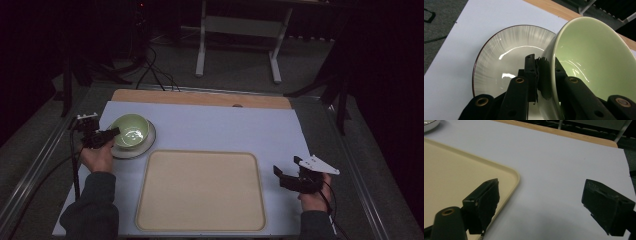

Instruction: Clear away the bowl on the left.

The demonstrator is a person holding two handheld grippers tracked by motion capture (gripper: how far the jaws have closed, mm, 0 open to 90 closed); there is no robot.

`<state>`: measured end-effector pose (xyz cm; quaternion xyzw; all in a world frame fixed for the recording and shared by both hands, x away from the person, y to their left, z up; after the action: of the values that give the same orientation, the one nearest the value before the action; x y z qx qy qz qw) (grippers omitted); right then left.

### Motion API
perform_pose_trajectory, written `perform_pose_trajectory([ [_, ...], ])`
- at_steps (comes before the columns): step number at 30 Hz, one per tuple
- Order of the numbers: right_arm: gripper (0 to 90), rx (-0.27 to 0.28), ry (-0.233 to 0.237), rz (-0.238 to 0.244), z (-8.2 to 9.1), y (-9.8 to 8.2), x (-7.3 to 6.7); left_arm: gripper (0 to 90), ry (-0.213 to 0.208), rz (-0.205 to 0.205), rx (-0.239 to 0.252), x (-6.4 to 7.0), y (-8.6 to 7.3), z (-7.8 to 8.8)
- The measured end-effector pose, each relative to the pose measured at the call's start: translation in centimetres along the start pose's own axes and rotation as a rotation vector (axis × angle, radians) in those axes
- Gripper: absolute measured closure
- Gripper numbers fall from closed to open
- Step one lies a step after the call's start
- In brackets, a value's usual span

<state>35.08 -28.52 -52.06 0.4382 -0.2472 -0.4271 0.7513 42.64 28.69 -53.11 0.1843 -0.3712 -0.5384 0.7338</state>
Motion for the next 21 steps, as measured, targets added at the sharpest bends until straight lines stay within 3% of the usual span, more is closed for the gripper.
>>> perform_pose_trajectory([
  [8,14.3,0.001,0.003,0.000,0.0,0.0,0.0,80.7,-0.043,-0.061,0.024,0.9,-0.1,1.6],
  [21,14.3,0.001,0.008,0.001,0.1,0.0,-0.1,80.2,-0.137,-0.096,0.068,3.3,-0.6,3.9],
])
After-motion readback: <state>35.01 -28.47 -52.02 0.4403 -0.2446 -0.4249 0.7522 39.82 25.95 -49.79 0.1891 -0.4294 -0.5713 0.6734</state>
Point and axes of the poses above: each handheld gripper's, and its own axes: z roughly backward along the jaws, y roughly out of its top, x roughly to its right, the point moved 8 cm from there along -z, roughly forward along the jaws, and after that the axes turned 4 degrees about y, right-handed, at the moved point
